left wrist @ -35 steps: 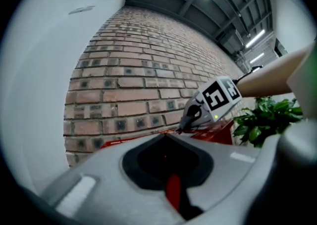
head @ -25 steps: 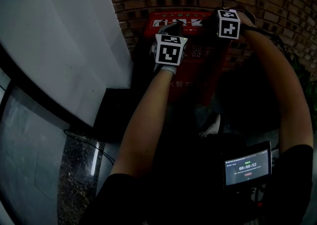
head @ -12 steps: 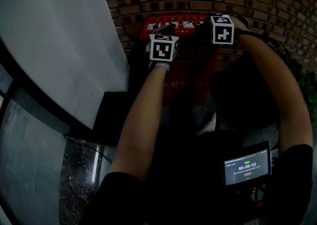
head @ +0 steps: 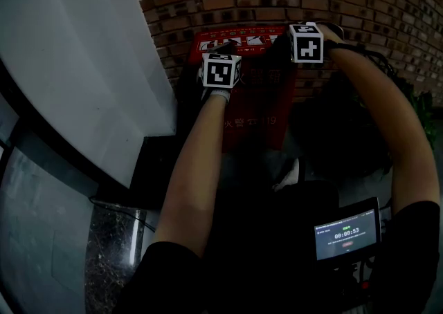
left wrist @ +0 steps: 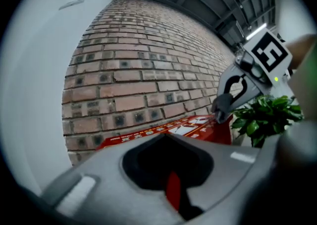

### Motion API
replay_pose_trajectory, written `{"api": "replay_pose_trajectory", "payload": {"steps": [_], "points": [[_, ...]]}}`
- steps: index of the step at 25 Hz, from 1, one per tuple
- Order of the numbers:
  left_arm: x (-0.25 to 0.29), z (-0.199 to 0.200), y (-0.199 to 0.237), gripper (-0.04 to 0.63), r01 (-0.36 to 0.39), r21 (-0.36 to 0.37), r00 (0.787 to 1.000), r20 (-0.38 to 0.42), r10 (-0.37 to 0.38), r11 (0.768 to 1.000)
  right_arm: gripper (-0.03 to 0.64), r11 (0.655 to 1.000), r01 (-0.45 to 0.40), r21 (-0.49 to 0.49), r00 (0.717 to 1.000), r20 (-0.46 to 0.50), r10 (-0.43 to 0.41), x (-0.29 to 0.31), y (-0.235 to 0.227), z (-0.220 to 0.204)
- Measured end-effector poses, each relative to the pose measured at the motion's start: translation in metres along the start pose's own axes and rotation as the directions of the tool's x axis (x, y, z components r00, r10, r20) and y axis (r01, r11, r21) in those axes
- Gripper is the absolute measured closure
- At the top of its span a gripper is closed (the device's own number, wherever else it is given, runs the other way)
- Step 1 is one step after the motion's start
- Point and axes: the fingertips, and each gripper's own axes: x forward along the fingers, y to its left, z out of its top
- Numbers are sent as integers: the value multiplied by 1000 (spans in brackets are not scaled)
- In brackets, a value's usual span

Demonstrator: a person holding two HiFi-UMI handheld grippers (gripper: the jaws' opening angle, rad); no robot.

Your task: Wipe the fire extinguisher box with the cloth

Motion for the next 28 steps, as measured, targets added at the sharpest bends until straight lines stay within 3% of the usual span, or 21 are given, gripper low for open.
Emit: {"api": "replay_pose_trajectory", "payload": {"steps": [10, 13, 19, 28], "points": [[-3, 4, -1, 594, 47, -40, 999, 27, -46, 998, 594, 984, 174, 46, 982, -80, -170, 23, -60, -43], [-1, 3, 0, 594, 38, -32, 999, 41, -37, 999, 594, 983, 183, 36, 979, -102, -178, 47, -64, -49], [-3, 10, 4, 594, 25, -83, 998, 57, -20, 996, 594, 982, 185, 29, 977, -117, -180, 92, -77, -57], [0, 3, 4, 594, 48, -44, 996, 82, -44, 998, 594, 972, 228, 53, 966, -140, -219, 125, -102, -60]]}}
